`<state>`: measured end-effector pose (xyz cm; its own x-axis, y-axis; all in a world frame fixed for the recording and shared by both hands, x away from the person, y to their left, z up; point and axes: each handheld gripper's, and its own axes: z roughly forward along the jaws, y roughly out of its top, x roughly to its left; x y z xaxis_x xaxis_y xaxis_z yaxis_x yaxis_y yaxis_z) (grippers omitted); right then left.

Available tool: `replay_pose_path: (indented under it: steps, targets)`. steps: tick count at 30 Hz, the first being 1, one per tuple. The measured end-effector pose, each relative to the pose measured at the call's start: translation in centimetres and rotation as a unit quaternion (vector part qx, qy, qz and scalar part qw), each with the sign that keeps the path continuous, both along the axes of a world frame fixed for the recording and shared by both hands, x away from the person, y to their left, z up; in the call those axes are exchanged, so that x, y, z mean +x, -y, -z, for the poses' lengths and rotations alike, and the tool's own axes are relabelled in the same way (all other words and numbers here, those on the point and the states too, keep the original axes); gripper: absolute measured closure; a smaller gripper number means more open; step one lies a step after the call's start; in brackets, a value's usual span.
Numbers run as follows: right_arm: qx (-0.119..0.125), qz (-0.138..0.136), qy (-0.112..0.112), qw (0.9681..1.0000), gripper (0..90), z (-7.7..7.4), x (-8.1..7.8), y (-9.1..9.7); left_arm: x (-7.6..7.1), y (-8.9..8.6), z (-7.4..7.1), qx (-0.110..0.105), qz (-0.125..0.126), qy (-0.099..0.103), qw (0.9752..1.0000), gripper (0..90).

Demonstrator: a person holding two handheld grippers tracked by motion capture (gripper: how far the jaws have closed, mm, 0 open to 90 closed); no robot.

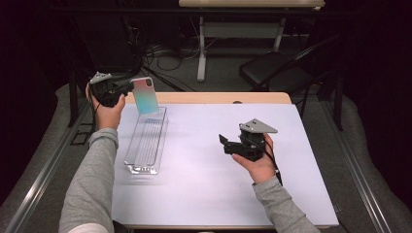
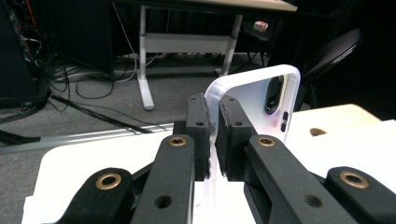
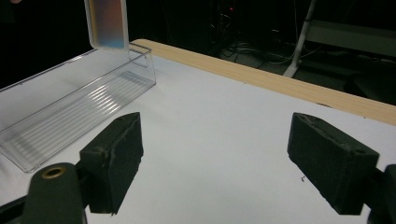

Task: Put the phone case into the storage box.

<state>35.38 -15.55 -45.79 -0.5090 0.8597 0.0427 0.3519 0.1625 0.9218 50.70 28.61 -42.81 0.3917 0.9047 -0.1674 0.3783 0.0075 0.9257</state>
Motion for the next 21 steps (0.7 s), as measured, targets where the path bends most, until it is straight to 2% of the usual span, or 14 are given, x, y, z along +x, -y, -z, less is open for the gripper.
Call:
replay_pose_path:
  steps: [5, 15, 21]
  targets:
    - [0.002, 0.008, 0.001, 1.0000, 17.1, 0.0, 0.0, 0.2, 0.3, 0.2, 0.4, 0.008, 0.002, -0.001, 1.0000, 84.4]
    - [0.003, 0.010, 0.001, 0.9999, 17.0, 0.1, 0.1, 0.4, 0.7, 0.3, 1.8, -0.002, 0.002, -0.003, 1.0000, 84.4]
    - [0.003, 0.011, 0.002, 0.9999, 17.0, 0.1, 0.1, 0.3, 0.8, 0.4, 2.5, 0.003, 0.001, -0.007, 1.0000, 84.4]
